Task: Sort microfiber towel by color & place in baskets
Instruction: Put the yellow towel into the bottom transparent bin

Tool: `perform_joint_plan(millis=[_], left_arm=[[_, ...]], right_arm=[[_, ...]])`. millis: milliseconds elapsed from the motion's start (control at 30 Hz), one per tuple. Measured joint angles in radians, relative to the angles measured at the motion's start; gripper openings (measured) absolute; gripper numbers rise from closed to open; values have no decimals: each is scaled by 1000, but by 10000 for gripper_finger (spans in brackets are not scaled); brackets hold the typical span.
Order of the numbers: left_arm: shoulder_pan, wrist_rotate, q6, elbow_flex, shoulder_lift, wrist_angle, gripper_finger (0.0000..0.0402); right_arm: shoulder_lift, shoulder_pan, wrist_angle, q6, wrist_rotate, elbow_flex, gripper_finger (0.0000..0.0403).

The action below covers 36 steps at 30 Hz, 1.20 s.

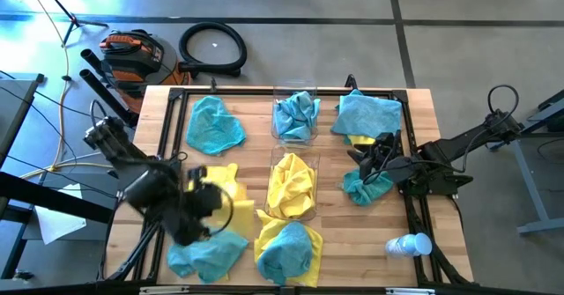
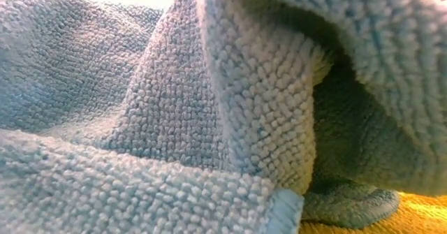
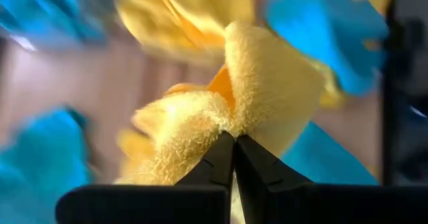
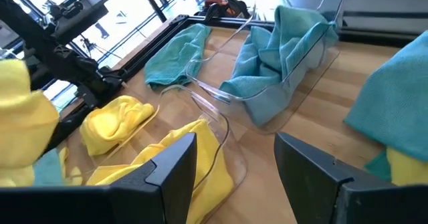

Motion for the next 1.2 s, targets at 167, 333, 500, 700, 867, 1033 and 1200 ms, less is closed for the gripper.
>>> perform_joint_plan(millis=[167, 333, 500, 700, 867, 1033, 1200], left_arm=[[193, -51, 275, 38, 0, 78, 0], [379, 2, 554, 38, 12, 238, 0], [517, 114, 738, 39, 83, 383, 0], [581, 292, 898, 39, 231, 529, 0], [583, 372, 989, 39, 361, 612, 0], [589, 392, 932, 39, 484, 614, 0], [598, 430, 857, 39, 594, 641, 0]], right_arm=[[0, 0, 0, -2, 2, 0, 197], [0, 0, -1, -18, 2, 0, 197], [0, 0, -17, -23, -4, 0, 197], [0, 0, -40, -43, -34, 0, 197], [0, 0, -61, -43, -58, 0, 197], [0, 0, -82, -43, -67, 0, 197], [0, 0, -102, -43, -81, 0, 197]])
